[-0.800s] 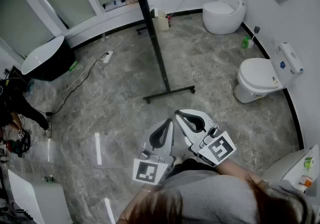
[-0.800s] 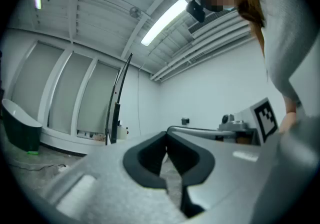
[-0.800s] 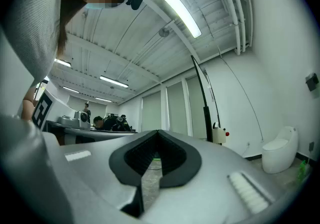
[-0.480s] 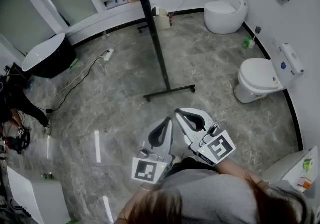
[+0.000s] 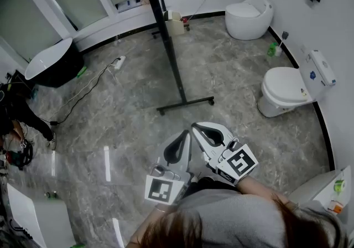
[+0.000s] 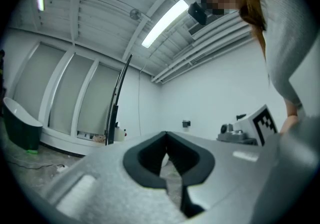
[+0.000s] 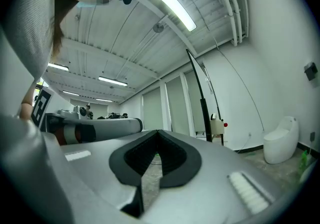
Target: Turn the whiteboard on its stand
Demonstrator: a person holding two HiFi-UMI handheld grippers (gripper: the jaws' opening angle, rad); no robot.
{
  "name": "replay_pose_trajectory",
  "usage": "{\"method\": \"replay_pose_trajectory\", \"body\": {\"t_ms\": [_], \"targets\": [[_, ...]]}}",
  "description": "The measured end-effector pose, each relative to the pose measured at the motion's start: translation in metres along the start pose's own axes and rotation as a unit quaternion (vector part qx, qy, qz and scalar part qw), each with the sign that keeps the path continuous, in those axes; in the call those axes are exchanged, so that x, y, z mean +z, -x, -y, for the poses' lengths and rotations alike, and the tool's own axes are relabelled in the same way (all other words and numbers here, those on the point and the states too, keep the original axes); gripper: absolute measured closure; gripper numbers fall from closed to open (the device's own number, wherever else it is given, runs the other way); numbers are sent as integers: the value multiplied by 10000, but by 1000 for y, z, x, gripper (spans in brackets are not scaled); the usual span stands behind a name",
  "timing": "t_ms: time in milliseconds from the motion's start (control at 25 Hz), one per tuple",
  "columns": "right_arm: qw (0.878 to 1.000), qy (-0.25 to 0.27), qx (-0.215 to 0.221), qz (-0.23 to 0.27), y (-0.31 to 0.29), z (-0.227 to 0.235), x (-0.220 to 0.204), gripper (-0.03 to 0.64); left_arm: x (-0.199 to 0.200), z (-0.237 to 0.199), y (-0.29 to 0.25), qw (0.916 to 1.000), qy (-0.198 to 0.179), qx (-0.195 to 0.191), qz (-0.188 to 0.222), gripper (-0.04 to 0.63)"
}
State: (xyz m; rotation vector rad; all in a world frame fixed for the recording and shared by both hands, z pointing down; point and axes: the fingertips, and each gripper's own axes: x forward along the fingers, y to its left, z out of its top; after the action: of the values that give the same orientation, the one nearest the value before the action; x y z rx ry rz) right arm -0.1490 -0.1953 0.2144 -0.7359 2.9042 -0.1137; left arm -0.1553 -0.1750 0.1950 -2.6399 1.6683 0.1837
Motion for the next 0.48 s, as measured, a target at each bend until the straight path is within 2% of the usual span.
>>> {"method": "replay_pose_trajectory", "body": {"t_ms": [200, 480], "targets": [[9997, -177, 119, -155, 1, 15, -15, 612, -10, 4, -8, 10000, -12, 46, -75, 595], [9999, 4, 129, 9, -22, 32, -9, 612, -6, -26, -23, 9995, -20, 279, 117, 595]]}}
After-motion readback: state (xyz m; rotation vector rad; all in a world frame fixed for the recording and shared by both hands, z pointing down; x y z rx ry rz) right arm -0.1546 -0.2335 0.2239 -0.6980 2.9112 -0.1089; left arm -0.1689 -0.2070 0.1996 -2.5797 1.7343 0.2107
